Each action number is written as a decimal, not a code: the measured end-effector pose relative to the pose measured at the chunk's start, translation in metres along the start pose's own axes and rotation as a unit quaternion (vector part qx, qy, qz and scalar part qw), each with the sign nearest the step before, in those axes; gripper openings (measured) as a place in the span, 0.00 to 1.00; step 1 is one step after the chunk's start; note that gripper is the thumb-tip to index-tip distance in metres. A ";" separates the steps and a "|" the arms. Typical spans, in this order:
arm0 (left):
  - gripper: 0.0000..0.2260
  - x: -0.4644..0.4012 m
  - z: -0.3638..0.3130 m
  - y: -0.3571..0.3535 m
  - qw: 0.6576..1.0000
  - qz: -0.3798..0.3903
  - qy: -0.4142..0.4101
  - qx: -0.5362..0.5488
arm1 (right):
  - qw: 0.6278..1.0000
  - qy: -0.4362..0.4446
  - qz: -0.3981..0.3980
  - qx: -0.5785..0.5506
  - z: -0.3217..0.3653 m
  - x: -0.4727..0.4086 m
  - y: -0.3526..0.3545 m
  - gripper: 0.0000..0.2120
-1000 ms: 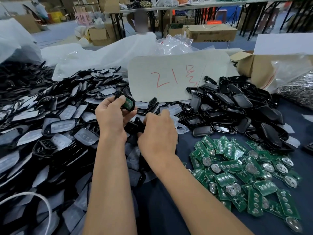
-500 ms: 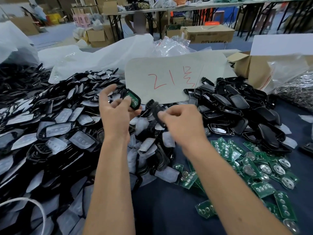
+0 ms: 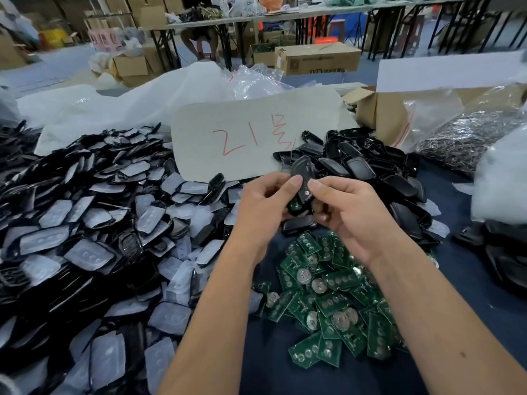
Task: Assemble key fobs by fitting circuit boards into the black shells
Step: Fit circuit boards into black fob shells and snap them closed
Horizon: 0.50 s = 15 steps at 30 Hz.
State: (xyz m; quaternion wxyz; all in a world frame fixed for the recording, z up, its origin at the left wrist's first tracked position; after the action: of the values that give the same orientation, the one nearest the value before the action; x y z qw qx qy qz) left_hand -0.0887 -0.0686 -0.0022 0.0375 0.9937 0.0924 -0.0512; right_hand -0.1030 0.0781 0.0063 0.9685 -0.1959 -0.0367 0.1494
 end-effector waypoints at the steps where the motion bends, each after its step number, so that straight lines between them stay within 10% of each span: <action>1: 0.08 0.000 0.002 0.003 1.000 0.001 0.008 0.001 | 1.000 -0.011 0.010 0.005 -0.001 0.000 0.001 0.12; 15: 0.14 0.002 0.011 0.002 0.996 0.076 0.035 -0.013 | 0.997 0.016 -0.013 -0.072 -0.009 -0.005 0.014 0.10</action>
State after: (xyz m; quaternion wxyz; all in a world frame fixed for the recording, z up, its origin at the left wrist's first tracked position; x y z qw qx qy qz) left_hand -0.0870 -0.0707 -0.0131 0.0510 0.9985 0.0184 -0.0121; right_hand -0.1105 0.0861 -0.0074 0.9541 -0.2674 -0.0342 0.1303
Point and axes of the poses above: each hand's wrist, its own x-axis away from the middle knuckle, its own y-axis out of the back of the hand, z = x × y, the point moved 6 cm from there along -x, towards the middle knuckle, and after that the axes turned 6 degrees about -x, right-handed, at the moved point
